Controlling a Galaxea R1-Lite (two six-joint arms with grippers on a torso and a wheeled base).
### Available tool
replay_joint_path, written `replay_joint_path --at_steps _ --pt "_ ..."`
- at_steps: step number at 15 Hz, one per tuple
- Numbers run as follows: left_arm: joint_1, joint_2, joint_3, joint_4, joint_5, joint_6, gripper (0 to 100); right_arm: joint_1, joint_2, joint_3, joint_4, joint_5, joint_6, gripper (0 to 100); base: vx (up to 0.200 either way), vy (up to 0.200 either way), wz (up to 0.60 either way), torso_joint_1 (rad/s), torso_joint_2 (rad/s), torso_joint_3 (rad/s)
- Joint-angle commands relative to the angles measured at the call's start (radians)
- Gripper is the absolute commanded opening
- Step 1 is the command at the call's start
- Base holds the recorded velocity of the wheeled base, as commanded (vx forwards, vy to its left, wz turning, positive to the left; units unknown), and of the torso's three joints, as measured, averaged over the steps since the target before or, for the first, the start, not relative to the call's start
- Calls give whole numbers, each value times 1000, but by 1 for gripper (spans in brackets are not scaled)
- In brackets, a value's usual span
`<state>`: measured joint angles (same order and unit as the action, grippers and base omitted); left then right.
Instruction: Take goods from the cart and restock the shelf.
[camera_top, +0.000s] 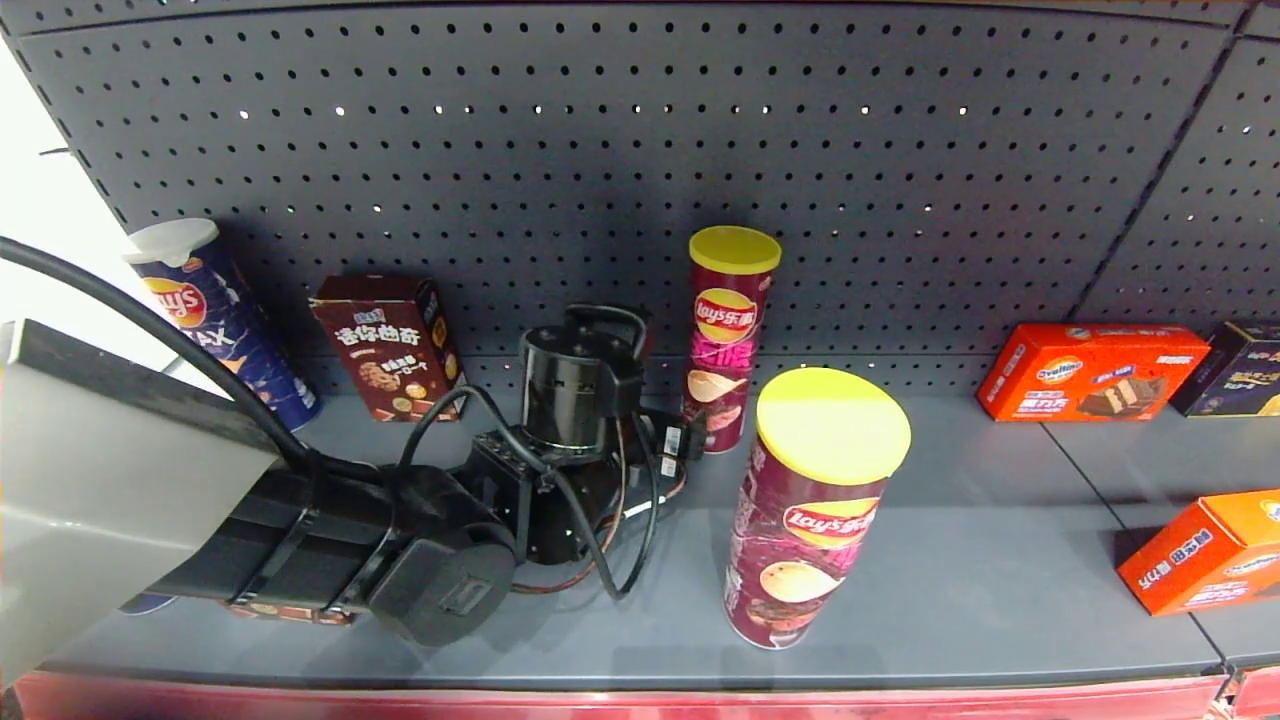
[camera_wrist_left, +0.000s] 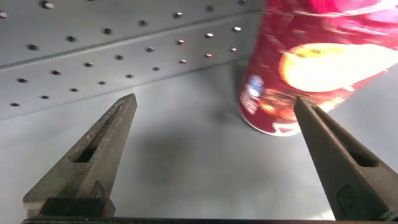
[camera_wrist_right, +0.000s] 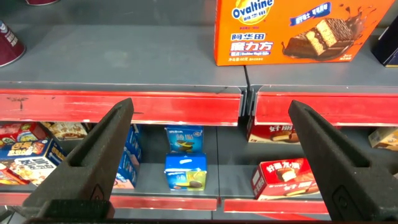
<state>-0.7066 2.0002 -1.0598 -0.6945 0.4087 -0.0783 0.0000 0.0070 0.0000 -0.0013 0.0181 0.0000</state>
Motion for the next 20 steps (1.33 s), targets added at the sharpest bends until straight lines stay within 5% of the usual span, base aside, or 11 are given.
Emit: replay_joint_path --at_steps 1,5,9,20 --pt "-7 -6 23 -3 2 -1 100 0 1 0 0 0 0 100 0 0 0 0 0 0" --pt "2 -72 95 -7 2 5 100 -2 1 0 0 0 0 100 0 0 0 0 0 0" --pt "64 -47 60 -28 4 15 100 0 2 0 0 0 0 100 0 0 0 0 0 0" --pt "56 54 -26 -68 1 23 100 -2 2 0 0 0 0 100 0 0 0 0 0 0"
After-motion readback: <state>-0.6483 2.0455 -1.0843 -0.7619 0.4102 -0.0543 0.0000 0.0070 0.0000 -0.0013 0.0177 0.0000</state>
